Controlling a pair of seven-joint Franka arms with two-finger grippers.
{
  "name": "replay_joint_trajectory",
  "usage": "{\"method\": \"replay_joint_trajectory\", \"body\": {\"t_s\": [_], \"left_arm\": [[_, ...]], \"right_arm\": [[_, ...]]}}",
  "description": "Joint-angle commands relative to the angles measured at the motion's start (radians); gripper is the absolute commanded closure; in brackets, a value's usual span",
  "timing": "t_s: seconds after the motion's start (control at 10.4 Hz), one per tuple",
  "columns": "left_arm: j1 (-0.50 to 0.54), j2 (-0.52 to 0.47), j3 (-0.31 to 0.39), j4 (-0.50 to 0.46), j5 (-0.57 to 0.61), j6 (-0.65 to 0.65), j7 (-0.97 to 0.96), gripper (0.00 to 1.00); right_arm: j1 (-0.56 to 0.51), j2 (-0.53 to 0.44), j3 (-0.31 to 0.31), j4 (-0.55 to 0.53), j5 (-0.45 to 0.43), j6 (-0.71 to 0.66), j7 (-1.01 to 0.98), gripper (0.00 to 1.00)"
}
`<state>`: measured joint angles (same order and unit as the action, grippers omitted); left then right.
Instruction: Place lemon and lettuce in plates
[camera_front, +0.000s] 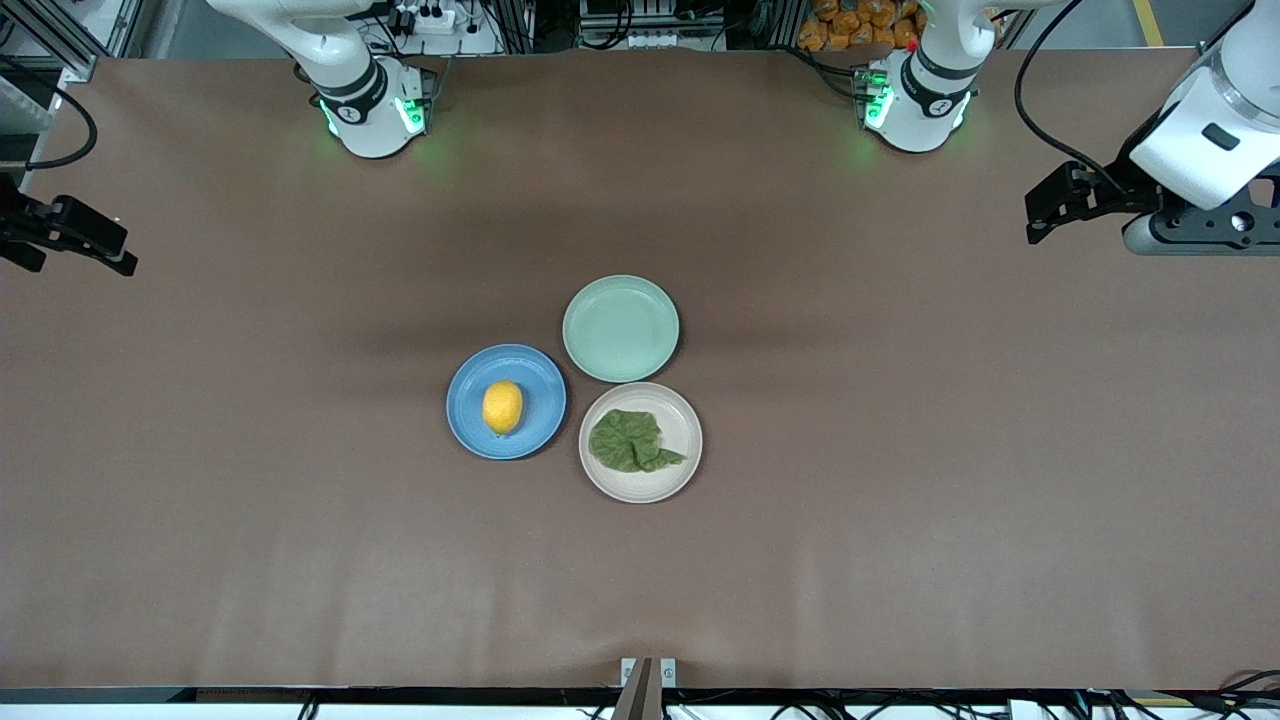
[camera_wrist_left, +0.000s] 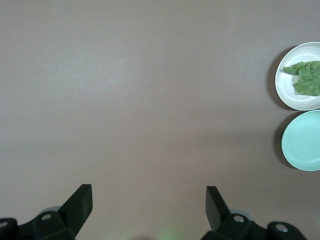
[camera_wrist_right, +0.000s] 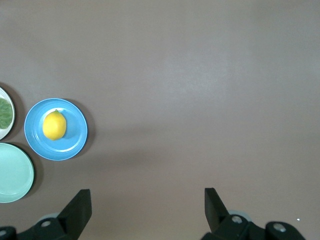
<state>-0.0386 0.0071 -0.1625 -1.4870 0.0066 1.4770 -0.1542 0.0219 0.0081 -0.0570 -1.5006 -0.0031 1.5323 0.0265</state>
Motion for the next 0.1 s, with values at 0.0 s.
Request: {"method": "replay_joint_trajectory", "body": {"t_s": [0.0], "left_arm": [[0.011, -0.003, -0.003, 0.017, -0.022, -0.023, 0.028, 0.0]], "right_arm": [[0.003, -0.003, 0.0, 0.006, -0.003, -0.012, -0.003, 0.0]]}}
